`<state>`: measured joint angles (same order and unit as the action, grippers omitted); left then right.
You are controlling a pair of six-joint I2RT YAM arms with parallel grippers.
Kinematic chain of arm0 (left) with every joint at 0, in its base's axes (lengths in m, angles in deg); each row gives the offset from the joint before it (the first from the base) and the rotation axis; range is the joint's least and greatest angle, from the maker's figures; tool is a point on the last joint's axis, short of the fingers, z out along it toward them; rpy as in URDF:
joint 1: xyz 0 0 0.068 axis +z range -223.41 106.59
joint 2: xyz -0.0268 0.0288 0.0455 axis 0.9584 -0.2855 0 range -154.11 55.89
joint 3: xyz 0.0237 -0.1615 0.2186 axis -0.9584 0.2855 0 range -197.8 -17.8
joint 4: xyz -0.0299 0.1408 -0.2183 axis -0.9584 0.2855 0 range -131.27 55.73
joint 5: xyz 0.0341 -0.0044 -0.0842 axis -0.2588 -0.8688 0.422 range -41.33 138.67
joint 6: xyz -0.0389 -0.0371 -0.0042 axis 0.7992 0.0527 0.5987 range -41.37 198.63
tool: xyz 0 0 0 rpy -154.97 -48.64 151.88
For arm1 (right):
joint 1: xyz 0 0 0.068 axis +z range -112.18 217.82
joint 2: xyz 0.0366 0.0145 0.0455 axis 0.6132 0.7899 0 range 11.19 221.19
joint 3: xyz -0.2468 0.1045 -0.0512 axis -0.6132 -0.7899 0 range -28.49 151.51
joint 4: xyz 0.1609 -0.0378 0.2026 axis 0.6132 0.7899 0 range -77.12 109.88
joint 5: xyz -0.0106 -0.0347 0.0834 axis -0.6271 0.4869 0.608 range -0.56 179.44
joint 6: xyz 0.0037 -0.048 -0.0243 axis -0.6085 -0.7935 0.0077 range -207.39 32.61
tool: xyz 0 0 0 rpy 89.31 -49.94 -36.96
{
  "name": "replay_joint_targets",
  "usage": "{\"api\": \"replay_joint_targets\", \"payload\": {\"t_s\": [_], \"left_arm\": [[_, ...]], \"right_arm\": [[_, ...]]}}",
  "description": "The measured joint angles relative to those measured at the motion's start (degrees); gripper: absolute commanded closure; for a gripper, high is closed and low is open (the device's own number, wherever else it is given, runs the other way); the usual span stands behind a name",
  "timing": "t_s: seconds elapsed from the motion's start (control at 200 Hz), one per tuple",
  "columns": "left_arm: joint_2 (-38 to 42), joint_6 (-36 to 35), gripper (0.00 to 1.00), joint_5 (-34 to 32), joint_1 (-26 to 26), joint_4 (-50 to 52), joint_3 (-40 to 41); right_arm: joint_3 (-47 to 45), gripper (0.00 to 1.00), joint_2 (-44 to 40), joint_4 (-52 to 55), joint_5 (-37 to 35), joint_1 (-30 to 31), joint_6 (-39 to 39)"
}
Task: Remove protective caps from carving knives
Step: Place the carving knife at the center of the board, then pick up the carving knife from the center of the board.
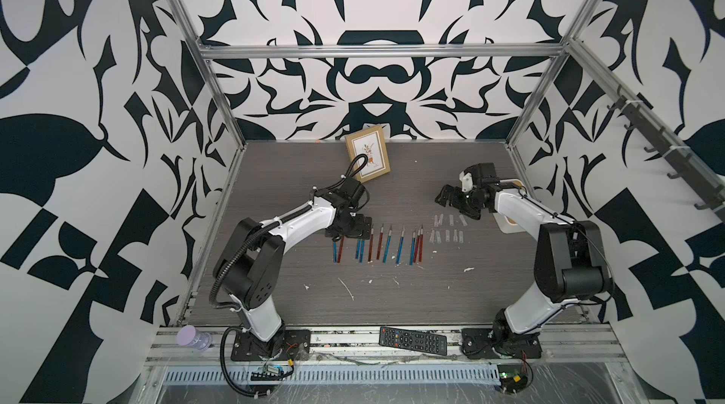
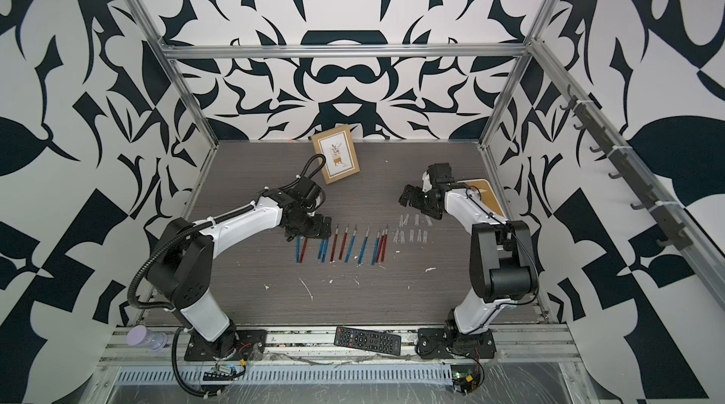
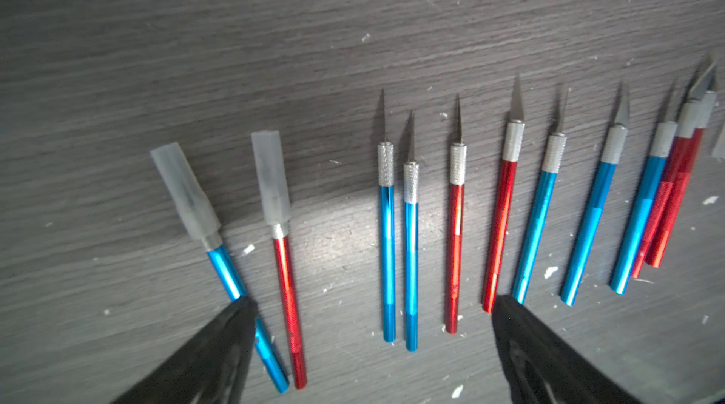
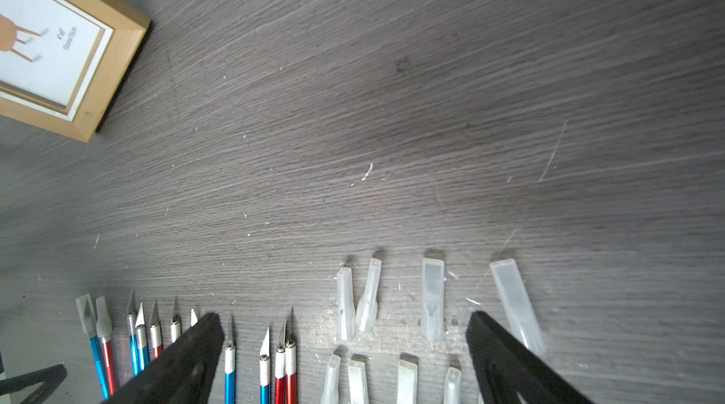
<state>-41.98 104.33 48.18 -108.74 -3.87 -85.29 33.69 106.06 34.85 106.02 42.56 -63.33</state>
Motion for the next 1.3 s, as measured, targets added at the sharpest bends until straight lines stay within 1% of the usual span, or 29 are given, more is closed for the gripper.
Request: {"api": "replay_joint_targets", "payload": {"t_s": [0.34, 0.58, 0.61, 0.64, 0.73, 0.9, 1.065, 1.305], "left_arm": [[2.7, -0.2, 0.0, -3.8, 1.7, 1.4, 0.7], [2.7, -0.2, 0.14, -4.8, 2.1, 1.9, 2.1], [2.7, -0.2, 0.14, -4.9, 2.1, 1.9, 2.3], [2.7, -0.2, 0.2, -4.9, 2.1, 2.1, 2.4], [2.6, -0.4, 0.3, -4.6, 2.1, 2.1, 2.4], [1.4, -0.1, 0.44, -4.4, 2.1, 2.0, 2.4], [-0.3, 0.0, 0.55, -4.4, 2.1, 2.0, 2.5], [-1.7, 0.2, 0.63, -4.4, 1.8, 2.0, 2.5]], "right_arm": [[0.0, 0.0, 0.0, 0.1, -0.7, 0.0, 0.0], [0.0, 0.03, 0.0, -0.5, 0.4, 0.0, 0.0], [0.0, 0.03, 0.0, -0.6, 0.7, 0.0, 0.0], [0.0, 0.03, 0.0, -0.7, 0.9, 0.0, 0.0], [0.0, 0.03, 0.0, -1.0, 1.5, 0.0, 0.0], [0.0, 0.03, 0.0, -1.3, 2.1, 0.0, 0.0], [-0.1, 0.03, 0.0, -1.4, 2.4, 0.0, 0.0], [-0.1, 0.03, 0.0, -1.7, 2.8, 0.0, 0.0]]}}
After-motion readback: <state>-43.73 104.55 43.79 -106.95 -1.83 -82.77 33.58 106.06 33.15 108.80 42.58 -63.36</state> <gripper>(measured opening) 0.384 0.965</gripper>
